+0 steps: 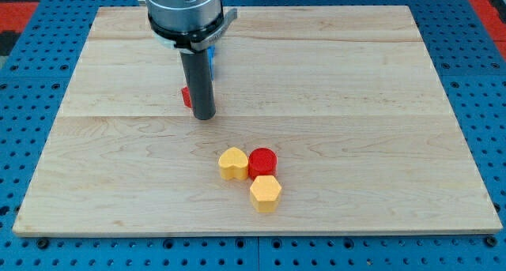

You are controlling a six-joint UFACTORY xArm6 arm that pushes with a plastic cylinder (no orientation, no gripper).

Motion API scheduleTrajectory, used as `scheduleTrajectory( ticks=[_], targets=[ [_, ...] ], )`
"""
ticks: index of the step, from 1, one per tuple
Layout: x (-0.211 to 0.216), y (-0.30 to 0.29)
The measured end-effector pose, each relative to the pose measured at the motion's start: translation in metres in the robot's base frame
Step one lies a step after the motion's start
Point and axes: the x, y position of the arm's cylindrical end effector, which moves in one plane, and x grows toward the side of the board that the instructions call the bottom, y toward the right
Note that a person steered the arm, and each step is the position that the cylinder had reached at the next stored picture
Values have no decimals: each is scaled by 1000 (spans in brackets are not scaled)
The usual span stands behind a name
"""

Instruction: Move the red circle to the bottom of the red star

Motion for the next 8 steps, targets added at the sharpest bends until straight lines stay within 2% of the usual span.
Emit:
scheduleTrajectory(
  ticks=[1,2,3,4,5,6,8],
  targets=[
    [-12,-1],
    [5,65],
    [51,147],
    [118,195],
    [171,184],
    [178,150],
    [113,98]
  ],
)
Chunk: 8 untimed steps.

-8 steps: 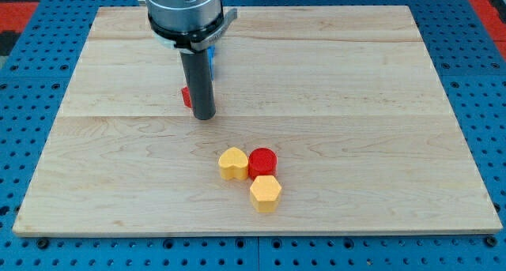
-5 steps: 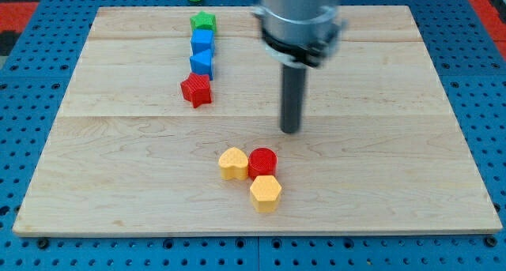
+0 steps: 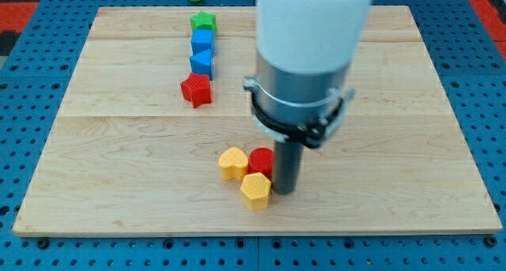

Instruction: Move the red circle to the bottom of the red star

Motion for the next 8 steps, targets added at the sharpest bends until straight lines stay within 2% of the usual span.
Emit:
scheduleTrajectory(
  ticks=[1,2,3,5,6,7,8],
  targets=[
    [-34,-29],
    [-49,-57],
    [-53,-67],
    [-70,-36],
    [-85,-44],
    [-94,-79],
    [-94,-82]
  ],
)
